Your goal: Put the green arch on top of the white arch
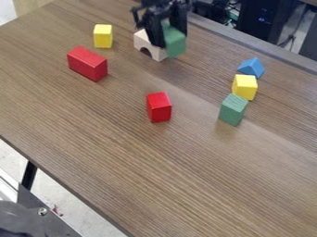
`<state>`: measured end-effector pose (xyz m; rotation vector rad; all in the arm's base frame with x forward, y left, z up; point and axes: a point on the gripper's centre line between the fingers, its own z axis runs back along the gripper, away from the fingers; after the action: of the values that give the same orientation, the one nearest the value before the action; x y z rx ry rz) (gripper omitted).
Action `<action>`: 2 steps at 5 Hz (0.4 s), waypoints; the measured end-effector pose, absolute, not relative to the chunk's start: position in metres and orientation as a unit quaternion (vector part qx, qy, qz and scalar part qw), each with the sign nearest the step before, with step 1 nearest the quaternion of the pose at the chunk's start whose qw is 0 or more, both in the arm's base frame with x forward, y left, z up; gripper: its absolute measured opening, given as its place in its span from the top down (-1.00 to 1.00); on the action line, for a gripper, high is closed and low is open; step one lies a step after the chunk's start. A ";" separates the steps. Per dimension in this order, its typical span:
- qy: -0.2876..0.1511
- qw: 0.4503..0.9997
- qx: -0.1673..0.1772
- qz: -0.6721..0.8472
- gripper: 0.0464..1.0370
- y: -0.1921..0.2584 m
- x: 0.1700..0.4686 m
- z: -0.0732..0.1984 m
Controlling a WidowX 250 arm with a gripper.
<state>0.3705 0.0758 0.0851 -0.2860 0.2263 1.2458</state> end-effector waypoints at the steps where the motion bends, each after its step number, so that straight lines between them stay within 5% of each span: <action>1: 0.099 0.774 -0.145 0.608 -0.10 0.091 0.378 0.085; 2: 0.094 0.756 -0.158 0.629 -0.10 0.099 0.386 0.090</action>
<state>0.3862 0.0991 0.0903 -0.3437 0.2052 1.3710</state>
